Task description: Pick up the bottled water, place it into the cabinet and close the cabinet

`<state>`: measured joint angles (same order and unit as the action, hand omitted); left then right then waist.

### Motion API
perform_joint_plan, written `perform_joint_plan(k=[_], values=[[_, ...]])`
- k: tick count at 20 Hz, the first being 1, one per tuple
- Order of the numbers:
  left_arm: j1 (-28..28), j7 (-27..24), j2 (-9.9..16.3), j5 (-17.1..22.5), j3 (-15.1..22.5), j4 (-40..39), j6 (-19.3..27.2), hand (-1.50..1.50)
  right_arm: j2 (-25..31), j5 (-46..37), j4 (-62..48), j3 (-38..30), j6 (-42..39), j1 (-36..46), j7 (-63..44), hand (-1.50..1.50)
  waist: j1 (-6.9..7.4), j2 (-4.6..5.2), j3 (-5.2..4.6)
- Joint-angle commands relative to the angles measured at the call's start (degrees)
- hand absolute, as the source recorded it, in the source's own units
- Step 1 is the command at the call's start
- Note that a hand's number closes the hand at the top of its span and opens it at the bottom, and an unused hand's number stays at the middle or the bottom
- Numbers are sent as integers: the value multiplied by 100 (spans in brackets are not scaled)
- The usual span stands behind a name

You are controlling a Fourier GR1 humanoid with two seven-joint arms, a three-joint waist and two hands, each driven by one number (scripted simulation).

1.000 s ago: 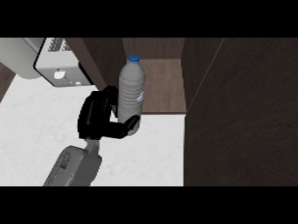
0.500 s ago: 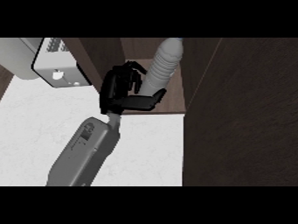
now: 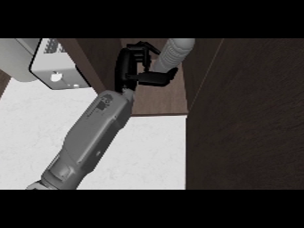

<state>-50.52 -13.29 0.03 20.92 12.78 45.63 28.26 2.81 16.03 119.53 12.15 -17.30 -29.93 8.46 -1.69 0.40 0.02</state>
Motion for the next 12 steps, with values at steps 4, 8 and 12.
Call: perform_joint_plan(k=[4, 8, 12], values=[[-944, -536, -3, 134, -195, -1726, 384, 150, 56, 129, -18, -88, -42, 116, -27, -150, -117, 32, -2], [-1281, -688, -1, -229, -395, -2394, 435, 150, -269, -434, 41, 641, 297, -94, 96, -150, -105, 38, -3], [-1611, -808, -1, -131, -534, -2889, 453, 150, 115, 174, 110, 91, -101, -154, 7, -150, -143, 42, -1]])
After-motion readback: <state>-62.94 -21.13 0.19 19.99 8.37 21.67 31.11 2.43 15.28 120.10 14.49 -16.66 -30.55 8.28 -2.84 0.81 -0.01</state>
